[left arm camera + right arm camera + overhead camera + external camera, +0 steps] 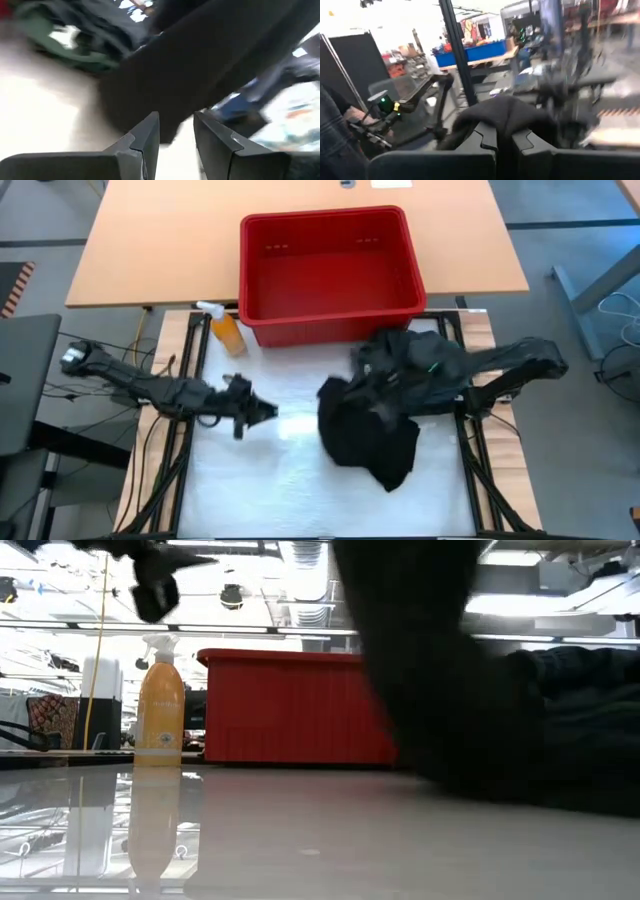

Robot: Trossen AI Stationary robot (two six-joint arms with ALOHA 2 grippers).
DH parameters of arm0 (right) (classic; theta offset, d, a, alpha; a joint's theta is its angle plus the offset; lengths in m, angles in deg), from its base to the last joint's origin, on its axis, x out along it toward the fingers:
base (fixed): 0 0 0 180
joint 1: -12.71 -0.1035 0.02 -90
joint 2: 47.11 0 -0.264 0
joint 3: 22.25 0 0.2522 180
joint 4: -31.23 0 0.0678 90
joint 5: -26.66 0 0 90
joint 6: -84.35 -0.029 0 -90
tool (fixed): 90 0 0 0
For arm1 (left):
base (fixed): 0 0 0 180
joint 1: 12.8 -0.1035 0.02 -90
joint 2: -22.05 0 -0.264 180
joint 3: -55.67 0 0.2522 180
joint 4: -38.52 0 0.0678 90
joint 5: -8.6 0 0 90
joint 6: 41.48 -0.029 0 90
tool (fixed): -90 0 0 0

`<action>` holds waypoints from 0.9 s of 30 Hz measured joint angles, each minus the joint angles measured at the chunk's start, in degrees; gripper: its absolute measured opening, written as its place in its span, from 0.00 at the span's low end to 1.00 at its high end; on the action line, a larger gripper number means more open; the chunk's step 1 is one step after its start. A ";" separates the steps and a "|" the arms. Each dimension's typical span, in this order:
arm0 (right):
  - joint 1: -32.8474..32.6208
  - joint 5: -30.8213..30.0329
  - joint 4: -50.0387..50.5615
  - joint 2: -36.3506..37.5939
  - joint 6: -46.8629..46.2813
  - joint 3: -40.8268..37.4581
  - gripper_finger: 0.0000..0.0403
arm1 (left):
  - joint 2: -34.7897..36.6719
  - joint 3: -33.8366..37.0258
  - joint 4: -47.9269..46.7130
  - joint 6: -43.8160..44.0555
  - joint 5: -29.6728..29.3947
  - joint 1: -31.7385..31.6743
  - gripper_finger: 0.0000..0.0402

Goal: Fold Laundry from Bin
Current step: Remove the black shirt from the red bin

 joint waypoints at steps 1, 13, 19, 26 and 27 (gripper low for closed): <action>-1.70 -1.35 -3.65 -1.41 -1.41 -2.70 0.06 | 0.02 0.77 2.37 0.82 -1.96 2.65 0.27; -5.85 -11.43 -7.38 -9.91 -3.26 8.51 0.06 | 3.38 1.63 5.76 -4.43 -20.97 14.98 0.28; -4.62 -10.99 12.85 -14.61 -2.64 21.68 0.06 | -4.41 1.61 14.95 -12.45 -13.77 15.07 0.37; -4.53 -11.02 21.19 -18.43 -3.40 29.35 0.07 | -14.66 1.61 15.52 -15.12 -15.64 13.03 0.55; -4.57 -11.01 21.59 -18.45 -4.00 29.43 0.07 | -16.12 1.61 15.89 -15.34 -15.56 12.39 0.57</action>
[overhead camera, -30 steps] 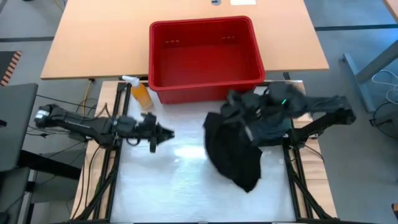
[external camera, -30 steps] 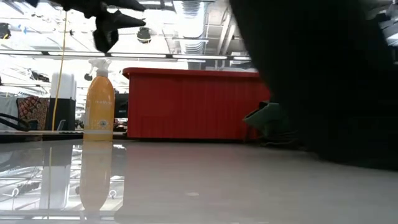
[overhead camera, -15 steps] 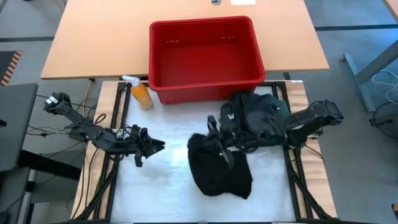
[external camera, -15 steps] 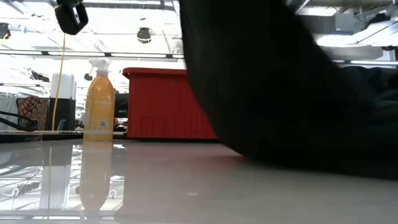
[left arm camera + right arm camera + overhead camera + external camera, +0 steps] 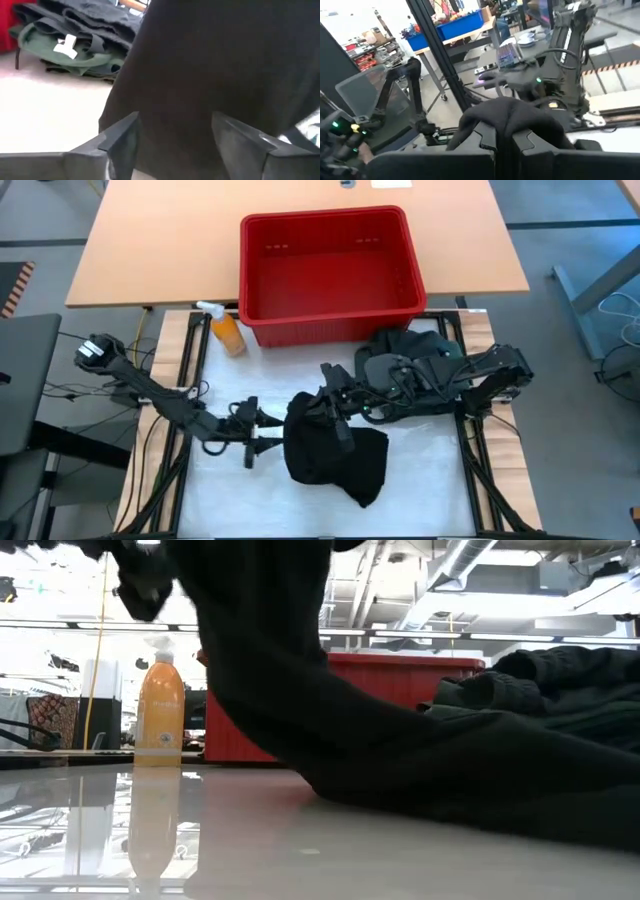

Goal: Fold Laundry from Bin
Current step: Remove the black shirt from the red bin

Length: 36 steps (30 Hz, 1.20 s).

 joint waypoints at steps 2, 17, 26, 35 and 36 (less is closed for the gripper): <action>-0.04 -0.03 0.48 0.00 -1.24 -0.14 0.07 | -2.76 0.00 2.15 -0.08 1.34 -1.65 0.60; 0.07 -4.30 2.54 0.74 1.37 3.30 0.07 | -20.35 -16.20 0.94 -1.43 28.32 -12.06 0.10; 2.20 -4.28 4.99 0.94 12.50 16.62 0.08 | 3.52 -29.75 -33.10 -19.89 17.96 -14.47 0.00; 11.22 1.32 25.91 1.16 16.84 31.59 0.07 | 16.14 -51.90 -55.67 -29.96 4.78 -14.52 0.00; 12.11 2.30 32.32 1.19 16.24 32.92 0.07 | 16.20 -53.38 -58.12 -28.90 4.83 -14.49 0.00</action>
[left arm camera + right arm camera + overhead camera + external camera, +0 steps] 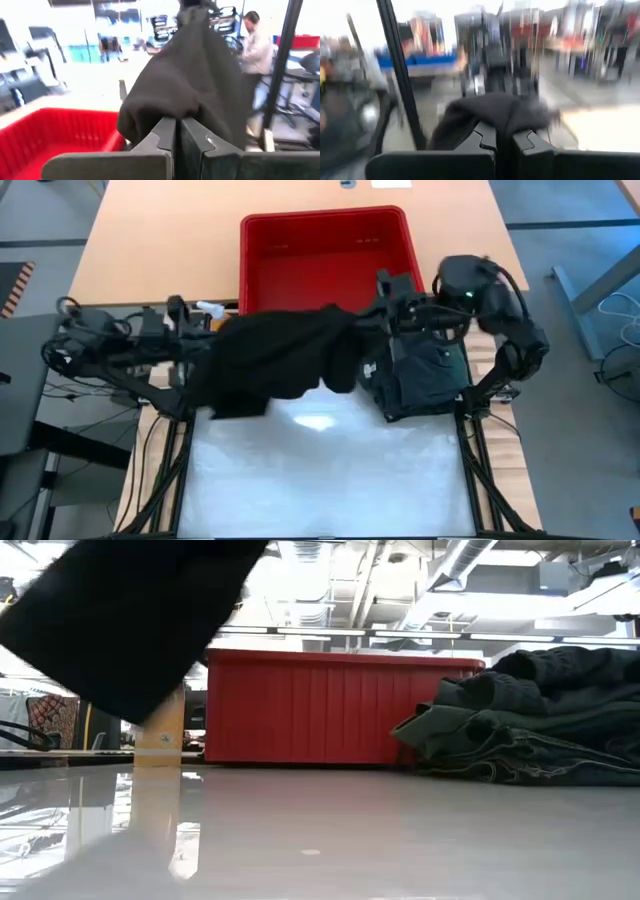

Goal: Fold Laundry from Bin
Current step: Remove the black shirt from the red bin

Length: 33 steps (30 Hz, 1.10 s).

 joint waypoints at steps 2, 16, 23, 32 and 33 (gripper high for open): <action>0.48 0.90 11.75 0.36 -2.34 -0.87 0.07 | -0.35 -1.26 -6.06 4.10 1.79 0.37 0.00; -17.86 2.58 34.74 -2.06 -30.68 -36.53 0.18 | -15.16 26.76 -5.64 36.98 15.61 14.42 0.00; -24.53 15.80 16.83 -2.06 -42.05 -54.85 0.30 | -22.58 41.69 12.24 47.23 21.75 15.30 0.00; -28.86 24.70 8.43 -1.88 -48.60 -59.93 0.49 | -21.66 42.47 15.23 42.42 35.78 13.95 0.10; -29.41 24.85 8.24 -1.84 -49.10 -59.93 0.50 | -20.60 41.35 12.50 41.18 36.37 13.10 0.13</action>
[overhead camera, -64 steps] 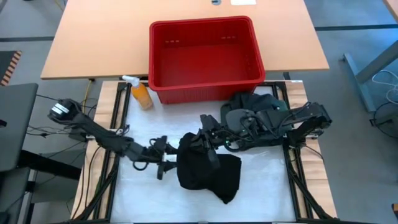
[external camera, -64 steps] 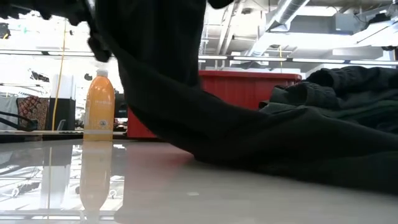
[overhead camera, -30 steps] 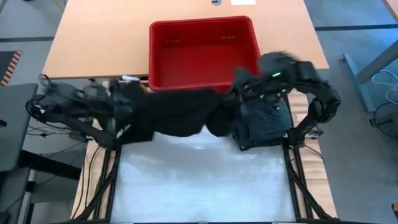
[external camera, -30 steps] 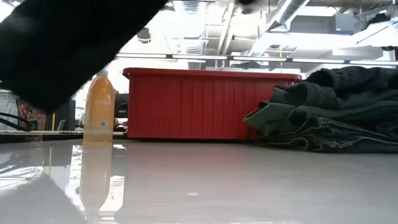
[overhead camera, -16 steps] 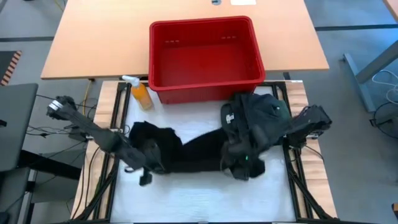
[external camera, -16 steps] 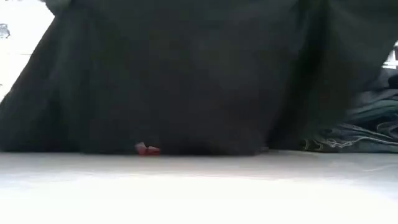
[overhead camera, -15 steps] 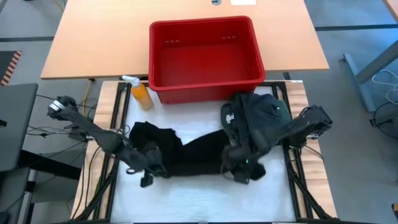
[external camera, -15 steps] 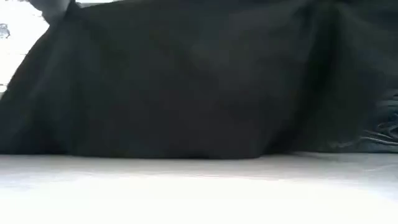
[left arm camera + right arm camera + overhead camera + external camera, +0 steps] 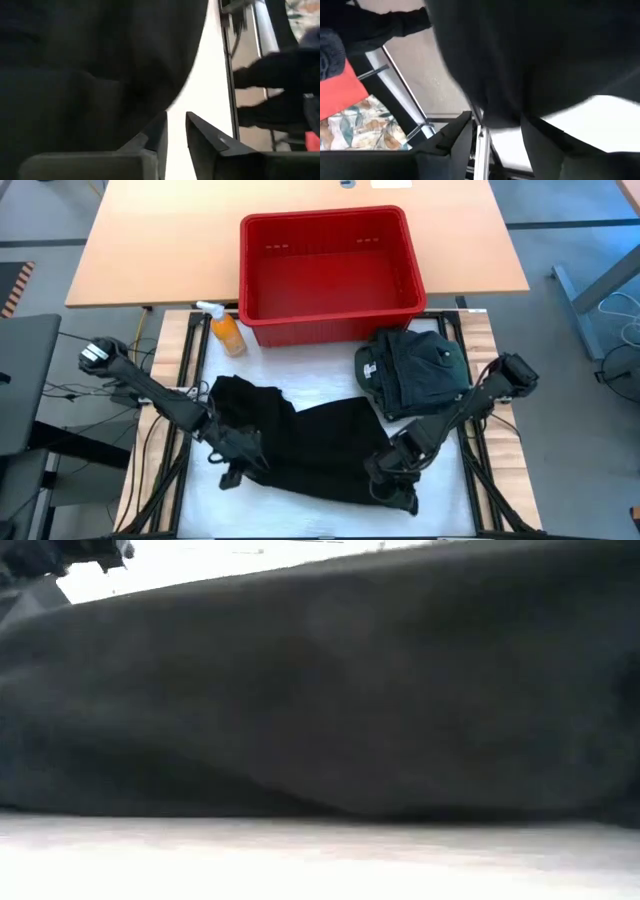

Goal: Fold Laundry from Bin
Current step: Remove the black shirt from the red bin, then fold the black shirt

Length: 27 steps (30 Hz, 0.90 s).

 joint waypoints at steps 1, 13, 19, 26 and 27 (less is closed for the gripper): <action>-0.50 0.02 -0.10 0.00 -0.36 0.00 0.52 | 1.24 -1.18 -2.57 -1.47 -0.14 -0.89 0.15; -2.16 -27.40 -6.86 0.02 -8.72 -3.18 0.54 | 12.18 0.14 -17.04 -7.76 -10.41 -18.58 0.25; -2.32 -33.16 -14.29 0.02 -11.82 -9.29 0.54 | 11.51 4.70 -18.17 -7.99 -4.19 -26.58 0.25; -7.08 -33.14 -16.40 -0.02 -19.43 -14.95 0.54 | 11.53 6.44 -21.71 -11.75 -0.91 -26.06 0.25; -7.78 -33.14 -16.17 -0.02 -20.32 -15.13 0.54 | 11.53 6.46 -22.36 -12.16 -1.39 -26.06 0.25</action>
